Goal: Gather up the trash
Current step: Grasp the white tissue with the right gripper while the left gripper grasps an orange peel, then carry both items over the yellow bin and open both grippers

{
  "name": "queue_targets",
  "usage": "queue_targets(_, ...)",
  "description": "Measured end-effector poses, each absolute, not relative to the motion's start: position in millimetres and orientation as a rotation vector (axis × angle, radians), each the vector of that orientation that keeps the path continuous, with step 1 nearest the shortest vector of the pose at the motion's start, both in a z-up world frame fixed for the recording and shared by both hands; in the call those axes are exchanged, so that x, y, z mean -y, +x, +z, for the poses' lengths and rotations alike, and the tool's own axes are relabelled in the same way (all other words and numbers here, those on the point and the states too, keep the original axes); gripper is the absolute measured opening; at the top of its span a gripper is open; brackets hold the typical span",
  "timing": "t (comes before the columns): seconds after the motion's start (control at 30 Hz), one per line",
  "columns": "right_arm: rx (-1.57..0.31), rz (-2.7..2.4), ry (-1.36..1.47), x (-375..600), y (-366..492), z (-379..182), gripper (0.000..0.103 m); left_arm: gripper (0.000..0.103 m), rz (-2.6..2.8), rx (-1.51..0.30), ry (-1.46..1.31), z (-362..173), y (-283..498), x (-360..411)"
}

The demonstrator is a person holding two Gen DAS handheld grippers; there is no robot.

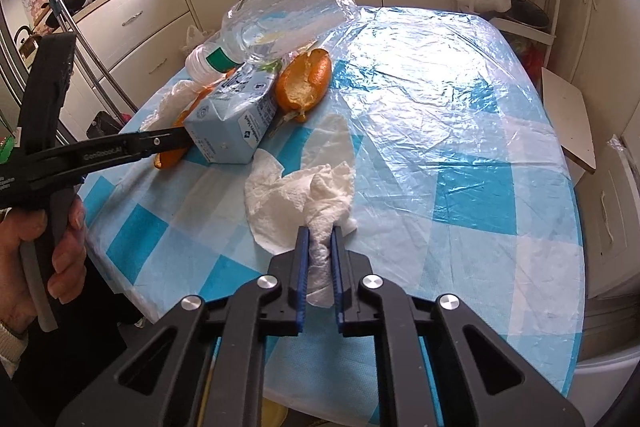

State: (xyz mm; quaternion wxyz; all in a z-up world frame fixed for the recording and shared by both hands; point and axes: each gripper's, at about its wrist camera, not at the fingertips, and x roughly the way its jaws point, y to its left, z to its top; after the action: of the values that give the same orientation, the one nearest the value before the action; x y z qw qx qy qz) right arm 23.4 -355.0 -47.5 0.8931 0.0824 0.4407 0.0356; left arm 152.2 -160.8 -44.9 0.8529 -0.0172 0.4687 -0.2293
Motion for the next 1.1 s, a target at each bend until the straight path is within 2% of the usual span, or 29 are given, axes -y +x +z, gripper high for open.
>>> queue_targets(0.13,-0.894,0.103,0.195,355.3,18.0,-42.8,0.011,0.012,-0.521,-0.979,-0.063,-40.0,139.9,149.5)
queue_targets(0.33,-0.853,0.202,0.243,354.1,6.2,-31.5,0.011,0.012,-0.560,-0.970,-0.106,-26.5,102.0,121.8)
queue_targets(0.57,-0.838,0.427,0.122,302.6,-18.9,-17.8,0.011,0.012,-0.600,-0.981,-0.099,-17.8,36.3,86.9)
queue_targets(0.87,-1.048,0.601,-0.083,241.4,-40.8,-57.1,0.011,0.012,-0.624,-1.119,-0.019,-59.3,-26.5,70.0)
queue_targets(1.1,-1.227,0.616,-0.219,207.1,-48.0,-102.4,0.013,0.012,-0.607,-1.252,0.126,-87.3,-35.7,94.6)
